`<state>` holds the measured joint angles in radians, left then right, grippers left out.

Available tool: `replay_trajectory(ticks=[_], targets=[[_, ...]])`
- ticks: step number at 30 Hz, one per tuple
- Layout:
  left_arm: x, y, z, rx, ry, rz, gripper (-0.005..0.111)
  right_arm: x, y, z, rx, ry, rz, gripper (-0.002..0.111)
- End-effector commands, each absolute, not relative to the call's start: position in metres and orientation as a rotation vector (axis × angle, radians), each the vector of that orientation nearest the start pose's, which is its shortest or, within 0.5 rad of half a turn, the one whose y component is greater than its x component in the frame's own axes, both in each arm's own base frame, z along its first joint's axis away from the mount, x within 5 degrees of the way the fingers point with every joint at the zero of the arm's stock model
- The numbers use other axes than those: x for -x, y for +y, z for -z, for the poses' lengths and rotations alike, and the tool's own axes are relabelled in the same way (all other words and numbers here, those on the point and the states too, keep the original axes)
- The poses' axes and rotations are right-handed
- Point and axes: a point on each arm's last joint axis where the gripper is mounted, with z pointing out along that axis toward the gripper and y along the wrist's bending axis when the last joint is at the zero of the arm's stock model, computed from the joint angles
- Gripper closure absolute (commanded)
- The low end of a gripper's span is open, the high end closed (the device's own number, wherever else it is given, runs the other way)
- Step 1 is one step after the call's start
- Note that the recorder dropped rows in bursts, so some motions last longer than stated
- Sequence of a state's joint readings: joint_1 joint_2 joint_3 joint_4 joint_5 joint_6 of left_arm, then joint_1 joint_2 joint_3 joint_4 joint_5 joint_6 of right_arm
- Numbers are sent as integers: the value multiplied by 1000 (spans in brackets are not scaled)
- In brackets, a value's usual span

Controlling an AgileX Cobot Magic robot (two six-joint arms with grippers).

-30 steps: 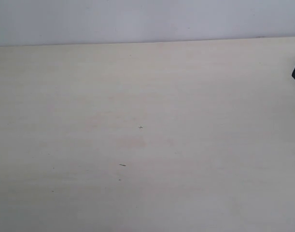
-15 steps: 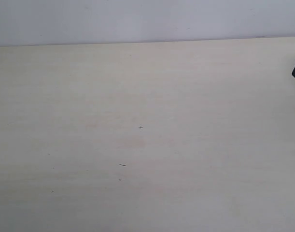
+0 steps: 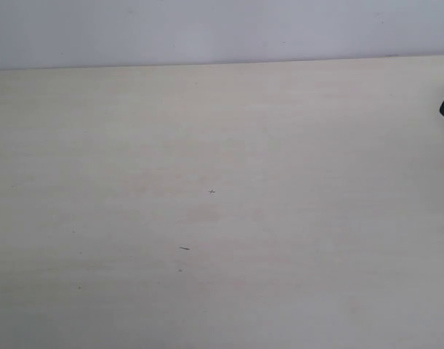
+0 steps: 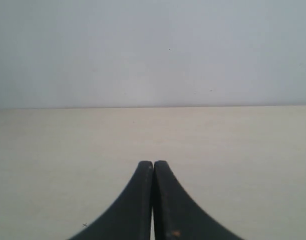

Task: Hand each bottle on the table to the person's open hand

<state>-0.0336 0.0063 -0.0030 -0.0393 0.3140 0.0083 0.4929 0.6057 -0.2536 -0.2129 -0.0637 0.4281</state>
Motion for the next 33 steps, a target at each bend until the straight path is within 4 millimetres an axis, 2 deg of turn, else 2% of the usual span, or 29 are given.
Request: replay_trajectory(ticks=[1,20,23,28,31,33], targets=[[-54,-3,-185,-6,1797,57,107,-110,61,-253,272,1766,-519,108],[-54,-3,-185,-6,1797,57,107,-110,61,-253,278,1764,-515,108],[-54,-3,-185,-6,1797,57,107,-110,61,-253,384,1736,-430,108],[-54,-3,-185,-6,1797,57,107,-109,59,-248,385,1798,-404,108],[-54,-3,-185,-6,1797,57,107,-103,50,-246,415,1828,-307,108],[-54,-3,-185,-6,1797,57,107,-98,42,-248,373,1809,-272,108]])
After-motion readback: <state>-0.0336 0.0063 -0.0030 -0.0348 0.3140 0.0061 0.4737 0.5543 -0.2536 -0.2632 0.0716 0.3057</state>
